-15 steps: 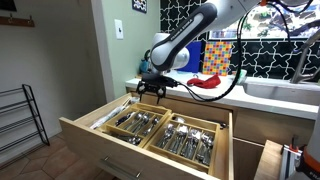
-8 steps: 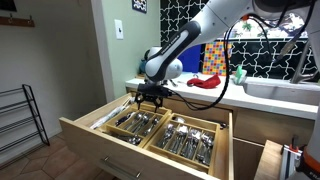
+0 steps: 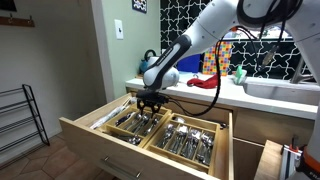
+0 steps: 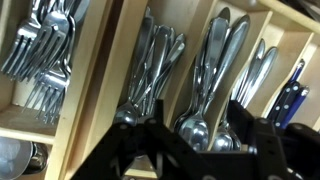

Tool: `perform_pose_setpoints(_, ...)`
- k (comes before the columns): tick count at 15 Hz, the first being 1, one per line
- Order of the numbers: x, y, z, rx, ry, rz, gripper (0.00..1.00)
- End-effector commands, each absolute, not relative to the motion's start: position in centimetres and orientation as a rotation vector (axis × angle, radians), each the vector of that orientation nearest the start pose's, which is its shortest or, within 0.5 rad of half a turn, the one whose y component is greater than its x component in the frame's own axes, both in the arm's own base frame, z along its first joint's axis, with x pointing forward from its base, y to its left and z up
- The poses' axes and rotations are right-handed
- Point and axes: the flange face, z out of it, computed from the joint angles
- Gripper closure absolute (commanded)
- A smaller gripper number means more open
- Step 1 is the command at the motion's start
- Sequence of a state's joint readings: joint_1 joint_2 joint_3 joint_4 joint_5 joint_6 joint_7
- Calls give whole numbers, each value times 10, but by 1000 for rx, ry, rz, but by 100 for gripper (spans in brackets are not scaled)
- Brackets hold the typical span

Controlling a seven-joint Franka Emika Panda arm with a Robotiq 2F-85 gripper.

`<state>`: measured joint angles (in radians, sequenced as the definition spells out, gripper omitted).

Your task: Remove a tablespoon from the drawer and put it on the table

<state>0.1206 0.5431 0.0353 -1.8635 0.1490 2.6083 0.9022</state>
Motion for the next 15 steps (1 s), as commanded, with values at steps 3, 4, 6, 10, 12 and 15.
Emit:
perform_pose_setpoints(3, 668, 100, 222, -2623, 1319, -175, 51)
perform_pose_setpoints(4, 669, 100, 220, -2619, 1325, -174, 54)
perform_pose_setpoints(6, 674, 101, 215, -2610, 1333, -175, 57)
perform_pose_setpoints(10, 685, 105, 207, -2592, 1349, -179, 56)
perform_pose_setpoints(12, 689, 107, 203, -2590, 1358, -175, 59)
perform_pose_setpoints(15, 693, 109, 197, -2592, 1366, -171, 69)
